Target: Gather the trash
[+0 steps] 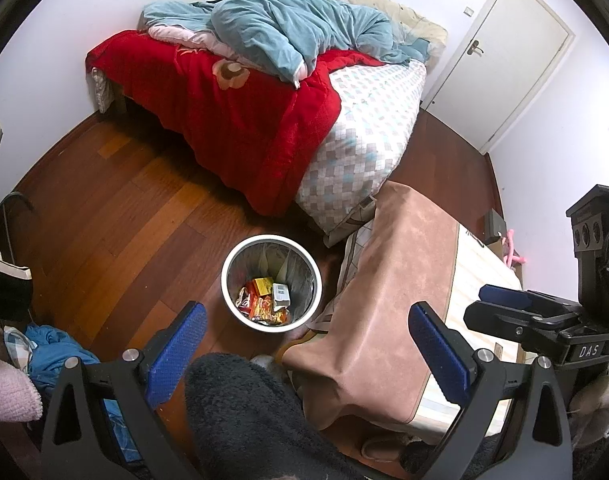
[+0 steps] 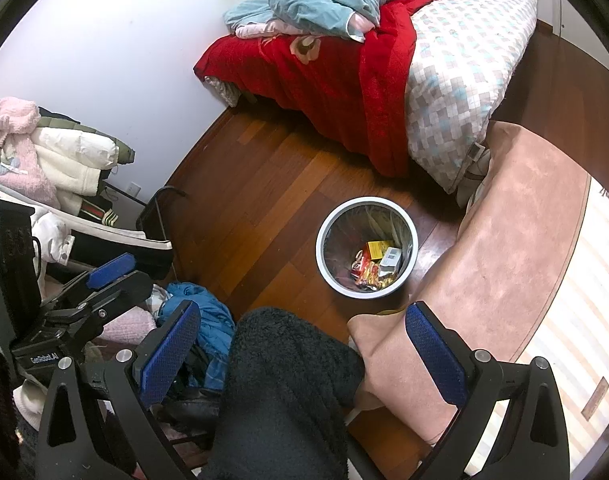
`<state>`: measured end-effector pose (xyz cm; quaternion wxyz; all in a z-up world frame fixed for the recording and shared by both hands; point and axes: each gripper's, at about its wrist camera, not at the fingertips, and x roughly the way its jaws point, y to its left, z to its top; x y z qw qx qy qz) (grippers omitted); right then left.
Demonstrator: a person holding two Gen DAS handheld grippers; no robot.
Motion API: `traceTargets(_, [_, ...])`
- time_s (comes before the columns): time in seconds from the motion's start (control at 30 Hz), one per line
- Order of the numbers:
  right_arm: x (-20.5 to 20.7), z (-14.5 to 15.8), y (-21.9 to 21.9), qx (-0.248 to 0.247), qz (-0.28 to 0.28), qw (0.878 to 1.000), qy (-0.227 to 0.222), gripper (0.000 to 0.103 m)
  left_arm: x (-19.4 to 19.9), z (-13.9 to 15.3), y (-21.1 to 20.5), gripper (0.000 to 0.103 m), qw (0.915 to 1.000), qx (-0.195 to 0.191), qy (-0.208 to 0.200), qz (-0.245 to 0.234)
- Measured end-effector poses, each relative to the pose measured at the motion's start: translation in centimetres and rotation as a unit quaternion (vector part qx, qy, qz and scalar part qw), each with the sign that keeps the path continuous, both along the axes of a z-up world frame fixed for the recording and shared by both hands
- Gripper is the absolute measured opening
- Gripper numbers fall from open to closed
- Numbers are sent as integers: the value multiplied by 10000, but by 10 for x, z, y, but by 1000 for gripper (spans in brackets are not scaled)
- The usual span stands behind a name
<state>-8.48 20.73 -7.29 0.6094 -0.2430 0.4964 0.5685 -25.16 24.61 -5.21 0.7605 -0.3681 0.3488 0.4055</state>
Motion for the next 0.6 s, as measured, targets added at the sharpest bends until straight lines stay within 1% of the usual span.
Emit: traceTargets(0.6, [-1, 0, -2, -10, 32, 10000, 9, 103, -4, 8, -4, 103, 10000, 59, -45, 51])
